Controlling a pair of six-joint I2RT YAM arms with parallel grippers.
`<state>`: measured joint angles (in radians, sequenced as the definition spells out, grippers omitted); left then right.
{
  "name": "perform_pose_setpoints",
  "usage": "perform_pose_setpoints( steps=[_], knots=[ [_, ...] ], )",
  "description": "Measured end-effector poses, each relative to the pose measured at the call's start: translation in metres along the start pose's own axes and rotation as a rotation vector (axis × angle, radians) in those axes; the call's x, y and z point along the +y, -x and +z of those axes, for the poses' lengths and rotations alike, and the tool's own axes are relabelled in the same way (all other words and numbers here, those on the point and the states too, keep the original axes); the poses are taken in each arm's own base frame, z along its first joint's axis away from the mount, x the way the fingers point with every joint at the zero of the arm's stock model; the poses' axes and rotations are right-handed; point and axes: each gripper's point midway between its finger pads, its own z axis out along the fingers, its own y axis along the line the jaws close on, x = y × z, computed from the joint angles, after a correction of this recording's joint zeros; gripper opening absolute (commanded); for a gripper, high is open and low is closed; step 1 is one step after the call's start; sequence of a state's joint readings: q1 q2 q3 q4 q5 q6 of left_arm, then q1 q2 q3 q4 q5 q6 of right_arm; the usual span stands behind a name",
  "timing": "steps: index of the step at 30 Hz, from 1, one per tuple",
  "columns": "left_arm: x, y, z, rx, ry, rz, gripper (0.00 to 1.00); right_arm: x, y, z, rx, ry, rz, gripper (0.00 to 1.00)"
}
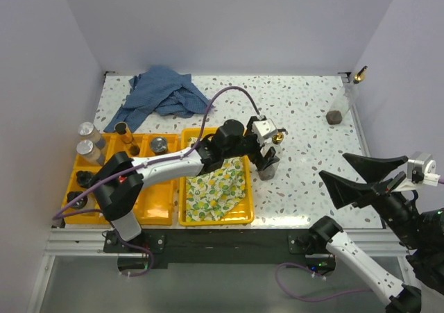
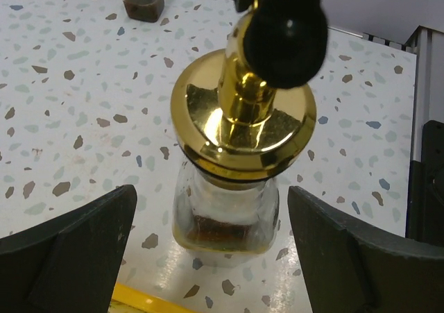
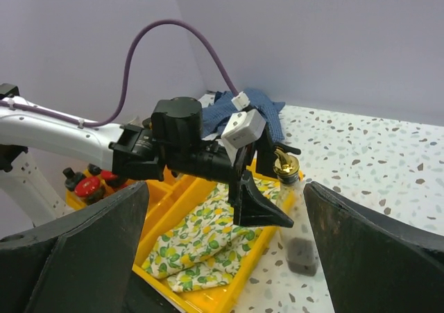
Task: Organize the condiment bottles
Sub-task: Pick up the bottle from the center of the board.
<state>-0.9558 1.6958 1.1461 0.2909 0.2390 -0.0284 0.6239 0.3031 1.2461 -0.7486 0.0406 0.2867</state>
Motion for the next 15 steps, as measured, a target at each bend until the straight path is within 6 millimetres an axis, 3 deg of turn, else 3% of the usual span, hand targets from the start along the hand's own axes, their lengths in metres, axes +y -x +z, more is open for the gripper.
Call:
perform_pose_setpoints(
  steps=[3,6,7,10,14,15],
  knots=[
    [-0.001,-0.002,0.009,0.004,-0.008,0.018,0.87,-0.002,0.001,-0.002,-0.009,-0.009,-0.007,0.99],
    [-0.001,-0.003,0.017,0.003,-0.018,0.033,0.74,-0.004,0.002,-0.003,-0.016,-0.018,-0.018,0.99],
    [-0.001,-0.004,0.019,0.004,-0.022,0.034,0.62,-0.005,0.002,-0.003,-0.016,-0.019,-0.020,0.99],
    [-0.003,-0.007,0.021,0.006,-0.036,0.046,0.40,-0.007,-0.002,-0.001,-0.007,-0.028,-0.027,0.99],
    [-0.005,-0.007,0.022,0.006,-0.039,0.054,0.18,-0.009,-0.008,0.002,0.009,-0.034,-0.035,0.99],
    [-0.004,-0.007,0.022,0.006,-0.035,0.053,0.02,-0.010,-0.010,0.003,0.013,-0.036,-0.036,0.98]
  ],
)
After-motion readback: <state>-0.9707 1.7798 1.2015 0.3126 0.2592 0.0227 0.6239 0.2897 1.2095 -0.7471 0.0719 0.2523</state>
